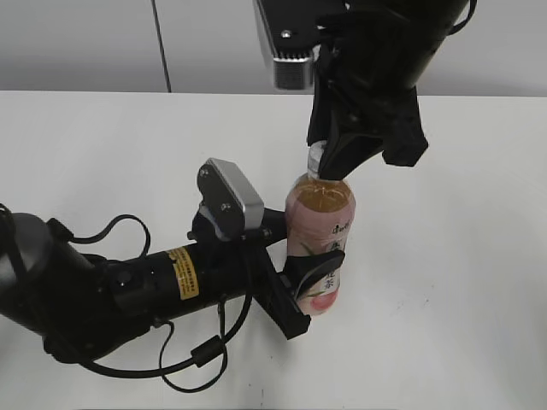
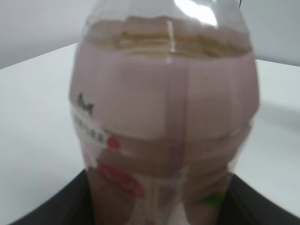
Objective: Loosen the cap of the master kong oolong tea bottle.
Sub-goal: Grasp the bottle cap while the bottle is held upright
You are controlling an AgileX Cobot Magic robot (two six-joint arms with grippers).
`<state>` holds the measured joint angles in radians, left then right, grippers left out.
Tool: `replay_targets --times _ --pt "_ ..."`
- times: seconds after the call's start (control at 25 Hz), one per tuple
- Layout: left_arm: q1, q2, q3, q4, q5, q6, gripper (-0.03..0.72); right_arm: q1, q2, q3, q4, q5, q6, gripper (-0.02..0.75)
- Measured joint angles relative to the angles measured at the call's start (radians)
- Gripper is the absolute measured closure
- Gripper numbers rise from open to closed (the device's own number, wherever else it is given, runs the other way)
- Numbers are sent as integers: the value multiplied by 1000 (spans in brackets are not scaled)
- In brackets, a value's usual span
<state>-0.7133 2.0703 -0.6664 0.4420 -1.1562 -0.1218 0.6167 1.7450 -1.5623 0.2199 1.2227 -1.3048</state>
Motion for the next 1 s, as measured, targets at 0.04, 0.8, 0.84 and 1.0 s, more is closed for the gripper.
replay_targets --times 0.04,0.8,0.84,1.0 --pt "0 0 0 0 0 -1 309 0 0 0 1 0 32 407" --pt "0 0 0 -1 0 -2 309 0 -5 -123 11 0 1449 183" --pt "0 0 0 -1 0 -2 309 0 -6 -106 13 0 1470 183" --pt "0 0 0 -1 0 -2 309 0 -6 -23 14 0 1504 183"
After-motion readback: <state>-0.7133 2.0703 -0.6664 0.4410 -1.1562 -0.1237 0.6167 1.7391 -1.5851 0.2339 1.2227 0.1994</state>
